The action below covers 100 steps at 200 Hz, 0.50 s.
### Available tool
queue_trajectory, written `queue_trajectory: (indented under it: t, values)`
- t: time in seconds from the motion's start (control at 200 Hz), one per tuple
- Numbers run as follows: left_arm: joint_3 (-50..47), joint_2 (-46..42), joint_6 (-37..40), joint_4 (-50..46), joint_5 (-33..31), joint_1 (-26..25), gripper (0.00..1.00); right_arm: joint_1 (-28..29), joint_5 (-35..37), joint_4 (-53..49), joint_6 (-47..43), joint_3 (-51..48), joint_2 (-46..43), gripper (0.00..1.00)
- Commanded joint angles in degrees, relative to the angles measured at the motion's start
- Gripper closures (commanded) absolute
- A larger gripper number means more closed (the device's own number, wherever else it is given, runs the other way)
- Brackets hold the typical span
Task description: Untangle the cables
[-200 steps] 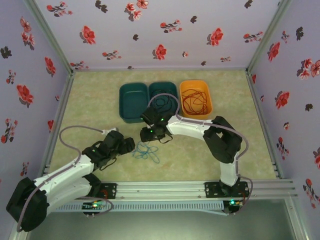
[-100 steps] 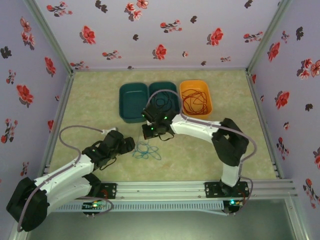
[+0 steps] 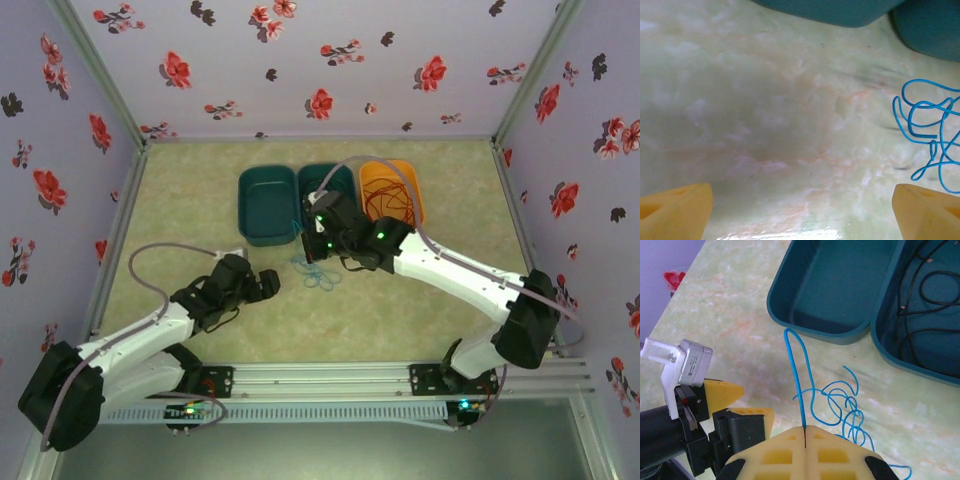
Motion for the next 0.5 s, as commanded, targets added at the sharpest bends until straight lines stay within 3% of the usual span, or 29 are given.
queue_trajectory:
  t: [0.0, 0.33, 0.495]
  values:
    - [1.0, 2.0, 3.4, 7.8, 3.0, -0.5, 0.07, 0.4, 2.6, -2.2, -1.4, -0.4, -1.2, 1.00]
    - [-4.6, 10.1, 8.7, 33.3, 6.3, -7.2, 0.08, 0.4, 2.0, -2.6, 0.8, 2.9, -1.9, 1.00]
    - [-9.1, 12.7, 8.7, 42.6, 2.0, -10.9, 0.05, 0.4, 2.3, -1.6, 3.2, 3.0, -3.4, 1.00]
